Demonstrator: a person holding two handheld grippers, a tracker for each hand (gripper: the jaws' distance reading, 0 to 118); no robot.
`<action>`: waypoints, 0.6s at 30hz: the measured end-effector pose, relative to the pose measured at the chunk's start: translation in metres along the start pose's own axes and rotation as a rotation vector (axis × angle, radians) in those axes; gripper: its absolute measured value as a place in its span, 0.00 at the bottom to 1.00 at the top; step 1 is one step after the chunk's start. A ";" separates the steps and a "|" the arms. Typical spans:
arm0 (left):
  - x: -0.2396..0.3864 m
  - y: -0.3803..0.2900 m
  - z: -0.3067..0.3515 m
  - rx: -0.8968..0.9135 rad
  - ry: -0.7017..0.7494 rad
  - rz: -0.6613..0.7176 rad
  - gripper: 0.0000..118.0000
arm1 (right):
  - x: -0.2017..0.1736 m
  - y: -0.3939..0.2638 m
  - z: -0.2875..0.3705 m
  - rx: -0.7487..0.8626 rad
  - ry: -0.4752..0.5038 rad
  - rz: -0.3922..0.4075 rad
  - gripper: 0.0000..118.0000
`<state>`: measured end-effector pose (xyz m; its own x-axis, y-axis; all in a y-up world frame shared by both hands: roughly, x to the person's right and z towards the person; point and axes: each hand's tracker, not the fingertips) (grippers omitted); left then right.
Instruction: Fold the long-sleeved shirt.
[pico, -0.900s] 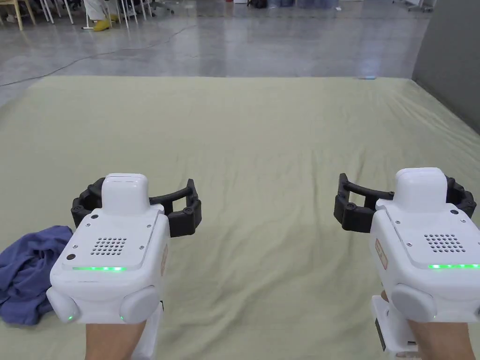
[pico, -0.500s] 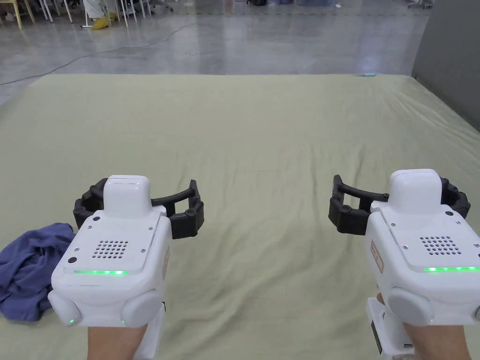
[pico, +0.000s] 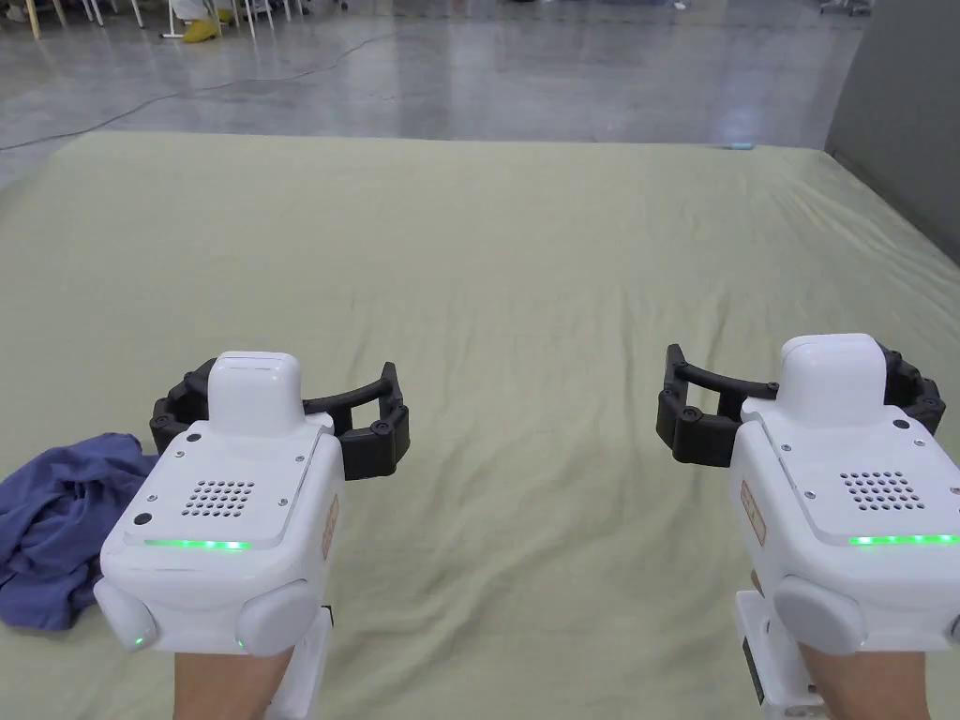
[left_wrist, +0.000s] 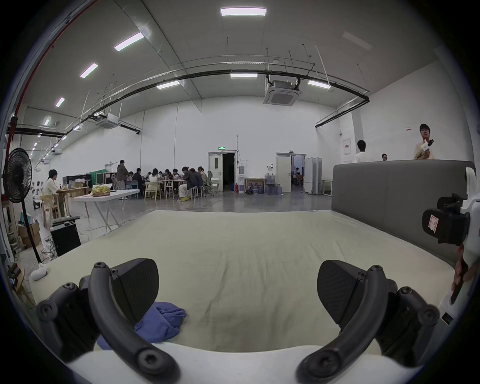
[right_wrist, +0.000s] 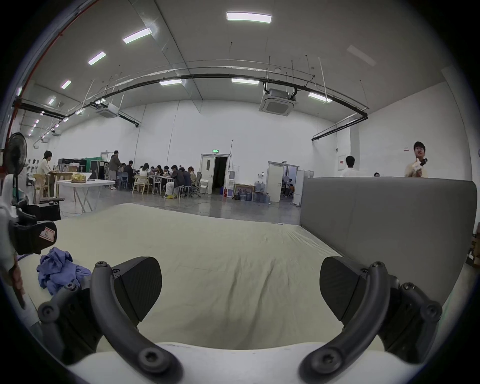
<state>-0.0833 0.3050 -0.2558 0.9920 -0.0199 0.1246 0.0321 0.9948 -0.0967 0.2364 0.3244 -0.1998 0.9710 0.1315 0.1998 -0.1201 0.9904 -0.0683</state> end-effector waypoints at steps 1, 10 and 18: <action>0.001 0.000 0.000 -0.001 -0.003 -0.003 1.00 | 0.000 -0.001 0.000 -0.005 -0.003 -0.001 1.00; 0.004 0.002 0.001 0.013 -0.008 -0.005 1.00 | 0.007 -0.002 -0.001 -0.023 -0.019 -0.064 1.00; 0.004 0.002 0.004 0.011 -0.014 -0.023 1.00 | 0.004 -0.004 -0.001 -0.029 -0.013 -0.063 1.00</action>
<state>-0.0798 0.3074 -0.2515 0.9893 -0.0416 0.1402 0.0536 0.9951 -0.0831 0.2412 0.3207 -0.1996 0.9736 0.0699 0.2171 -0.0529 0.9951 -0.0833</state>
